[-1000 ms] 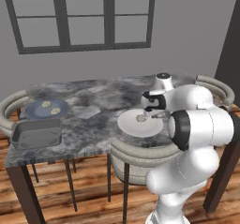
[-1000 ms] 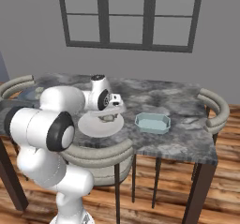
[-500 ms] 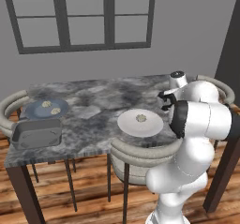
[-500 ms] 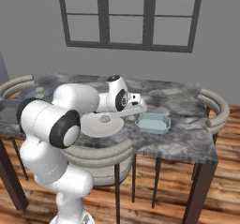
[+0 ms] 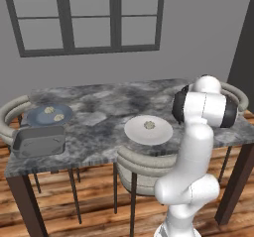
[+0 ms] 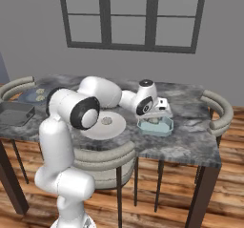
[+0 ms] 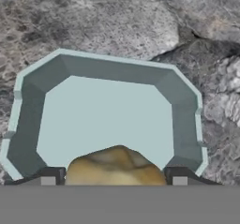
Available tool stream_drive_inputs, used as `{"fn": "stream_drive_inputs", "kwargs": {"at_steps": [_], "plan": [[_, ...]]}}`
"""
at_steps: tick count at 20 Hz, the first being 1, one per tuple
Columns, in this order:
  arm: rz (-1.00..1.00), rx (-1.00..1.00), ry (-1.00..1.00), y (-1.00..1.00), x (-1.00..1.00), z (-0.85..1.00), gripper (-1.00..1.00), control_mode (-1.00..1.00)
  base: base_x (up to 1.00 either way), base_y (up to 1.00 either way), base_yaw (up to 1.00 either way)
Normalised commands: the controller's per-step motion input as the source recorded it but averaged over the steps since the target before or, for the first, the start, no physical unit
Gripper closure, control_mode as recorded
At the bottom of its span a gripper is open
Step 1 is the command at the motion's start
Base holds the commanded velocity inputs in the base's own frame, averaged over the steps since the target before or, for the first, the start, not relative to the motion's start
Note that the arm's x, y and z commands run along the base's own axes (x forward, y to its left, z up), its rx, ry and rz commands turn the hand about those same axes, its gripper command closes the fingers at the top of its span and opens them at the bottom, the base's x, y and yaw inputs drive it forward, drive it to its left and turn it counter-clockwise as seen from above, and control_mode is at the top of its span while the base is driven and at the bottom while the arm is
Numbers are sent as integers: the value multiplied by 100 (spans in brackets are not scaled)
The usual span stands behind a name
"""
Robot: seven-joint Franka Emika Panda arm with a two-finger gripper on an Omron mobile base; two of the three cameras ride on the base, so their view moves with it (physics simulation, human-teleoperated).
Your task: Place two dumplings into each of the tupperware containers and then place the containers in the fridge.
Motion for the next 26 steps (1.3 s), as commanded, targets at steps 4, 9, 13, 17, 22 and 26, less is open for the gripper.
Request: {"fn": "stream_drive_inputs", "kwargs": {"at_steps": [4, 9, 13, 17, 22, 26], "plan": [[1, 12, -3, -49, 37, -47, 100, -100, 0, 0, 0], [0, 1, -1, -1, 25, -34, 100, -100, 0, 0, 0], [0, 0, 0, 23, 13, -6, -100, -100, 0, 0, 0], [0, 0, 0, 34, 2, -5, -100, -100, 0, 0, 0], [0, 0, 0, 8, 55, -26, -100, -100, 0, 0, 0], [4, 0, 0, -53, 39, 1, -100, -100, 0, 0, 0]]}}
